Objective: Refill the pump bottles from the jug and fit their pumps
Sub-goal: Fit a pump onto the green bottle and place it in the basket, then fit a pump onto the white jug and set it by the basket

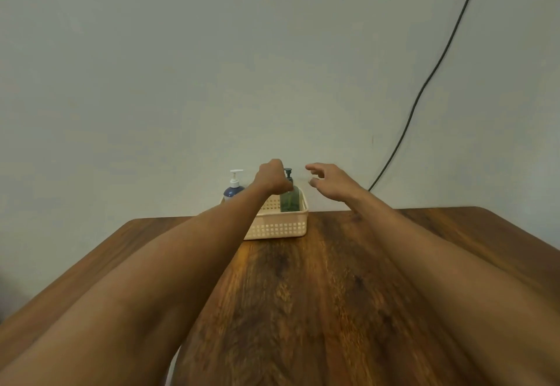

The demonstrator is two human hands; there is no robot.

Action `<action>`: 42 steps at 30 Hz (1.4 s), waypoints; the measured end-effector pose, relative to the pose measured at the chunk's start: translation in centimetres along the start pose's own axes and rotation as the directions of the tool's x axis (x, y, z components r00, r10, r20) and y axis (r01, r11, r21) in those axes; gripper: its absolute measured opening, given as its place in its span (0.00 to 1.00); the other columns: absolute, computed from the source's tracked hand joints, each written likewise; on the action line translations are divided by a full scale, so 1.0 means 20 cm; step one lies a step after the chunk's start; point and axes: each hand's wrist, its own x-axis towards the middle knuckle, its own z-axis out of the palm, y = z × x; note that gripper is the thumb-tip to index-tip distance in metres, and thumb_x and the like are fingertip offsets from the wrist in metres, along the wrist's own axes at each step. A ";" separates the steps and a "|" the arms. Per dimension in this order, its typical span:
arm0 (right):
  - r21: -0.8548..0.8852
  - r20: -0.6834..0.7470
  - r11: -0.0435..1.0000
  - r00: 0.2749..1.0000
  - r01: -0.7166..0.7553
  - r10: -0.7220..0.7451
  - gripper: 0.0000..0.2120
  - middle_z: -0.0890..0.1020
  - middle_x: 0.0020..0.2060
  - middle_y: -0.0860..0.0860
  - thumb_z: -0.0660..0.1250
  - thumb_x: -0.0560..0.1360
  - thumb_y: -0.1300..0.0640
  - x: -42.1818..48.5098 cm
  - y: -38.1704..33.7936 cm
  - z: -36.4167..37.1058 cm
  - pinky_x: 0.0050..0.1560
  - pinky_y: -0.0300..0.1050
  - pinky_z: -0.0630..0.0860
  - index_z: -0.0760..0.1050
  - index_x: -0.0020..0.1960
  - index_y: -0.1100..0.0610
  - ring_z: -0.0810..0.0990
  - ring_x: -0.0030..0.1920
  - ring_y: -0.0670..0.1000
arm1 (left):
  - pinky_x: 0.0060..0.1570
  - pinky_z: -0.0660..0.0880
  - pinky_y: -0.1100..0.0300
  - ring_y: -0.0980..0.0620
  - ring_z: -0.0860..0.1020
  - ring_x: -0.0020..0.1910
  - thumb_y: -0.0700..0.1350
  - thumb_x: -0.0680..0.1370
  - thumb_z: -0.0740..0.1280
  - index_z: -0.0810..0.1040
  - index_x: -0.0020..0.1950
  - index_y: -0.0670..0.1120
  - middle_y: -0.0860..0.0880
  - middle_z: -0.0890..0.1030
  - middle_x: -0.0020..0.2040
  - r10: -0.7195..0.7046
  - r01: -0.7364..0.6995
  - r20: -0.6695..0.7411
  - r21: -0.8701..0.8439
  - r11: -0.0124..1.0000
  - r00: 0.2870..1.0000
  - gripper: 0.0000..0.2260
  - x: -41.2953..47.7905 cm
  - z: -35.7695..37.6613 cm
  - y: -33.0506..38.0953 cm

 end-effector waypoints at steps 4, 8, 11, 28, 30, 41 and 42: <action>0.037 -0.017 0.998 0.999 0.044 -0.043 0.24 0.73 0.78 0.54 0.65 0.85 0.57 -0.19 -0.15 -0.09 0.75 0.54 0.70 0.68 0.81 0.52 0.72 0.77 0.57 | 0.53 0.71 0.58 0.43 0.76 0.65 0.50 0.74 0.78 0.70 0.72 0.40 0.41 0.76 0.69 0.040 -0.042 -0.043 -0.035 0.999 0.998 0.32 -0.21 -0.13 0.06; 0.085 -0.027 0.992 0.995 0.093 -0.091 0.25 0.73 0.78 0.53 0.66 0.85 0.55 -0.37 -0.30 -0.15 0.76 0.55 0.71 0.68 0.81 0.52 0.72 0.77 0.56 | 0.64 0.73 0.53 0.43 0.75 0.69 0.52 0.73 0.78 0.67 0.77 0.41 0.43 0.75 0.72 0.093 -0.096 -0.060 -0.052 0.994 0.994 0.37 -0.43 -0.25 0.09; 0.126 -0.031 0.983 0.991 0.131 -0.128 0.26 0.73 0.78 0.53 0.67 0.84 0.54 -0.49 -0.41 -0.18 0.75 0.54 0.71 0.68 0.81 0.50 0.72 0.76 0.55 | 0.65 0.73 0.53 0.45 0.75 0.69 0.52 0.73 0.78 0.67 0.78 0.43 0.44 0.75 0.73 0.134 -0.140 -0.078 -0.074 0.987 0.988 0.37 -0.59 -0.35 0.09; 0.115 -0.078 0.951 0.957 0.285 -0.278 0.24 0.73 0.78 0.50 0.66 0.85 0.53 -0.90 -0.75 -0.18 0.67 0.49 0.74 0.69 0.80 0.46 0.72 0.76 0.52 | 0.66 0.76 0.51 0.47 0.76 0.68 0.52 0.74 0.77 0.66 0.79 0.47 0.46 0.74 0.74 0.249 -0.269 -0.136 -0.157 0.950 0.959 0.36 -1.21 -0.73 -0.11; 0.107 -0.064 0.948 0.954 0.298 -0.293 0.24 0.73 0.78 0.49 0.65 0.85 0.54 -0.91 -0.75 -0.15 0.59 0.41 0.76 0.69 0.80 0.46 0.73 0.76 0.52 | 0.64 0.76 0.53 0.48 0.77 0.68 0.54 0.74 0.76 0.67 0.78 0.47 0.47 0.75 0.74 0.260 -0.283 -0.149 -0.162 0.945 0.954 0.36 -1.24 -0.76 -0.15; -0.067 0.267 0.816 0.798 0.575 -0.540 0.22 0.81 0.71 0.47 0.71 0.80 0.58 -1.23 -0.72 0.35 0.66 0.39 0.74 0.78 0.73 0.45 0.77 0.68 0.44 | 0.63 0.77 0.47 0.51 0.76 0.67 0.68 0.68 0.75 0.67 0.77 0.56 0.53 0.75 0.72 0.042 -0.112 -0.242 -0.285 0.952 0.969 0.41 -1.71 -0.78 -0.75; -0.074 0.316 0.787 0.763 0.612 -0.563 0.23 0.81 0.70 0.46 0.72 0.80 0.60 -1.27 -0.73 0.41 0.68 0.40 0.75 0.79 0.72 0.45 0.78 0.69 0.45 | 0.64 0.76 0.45 0.50 0.76 0.68 0.71 0.66 0.73 0.67 0.77 0.56 0.53 0.74 0.73 0.004 -0.080 -0.243 -0.304 0.949 0.970 0.43 -1.76 -0.78 -0.80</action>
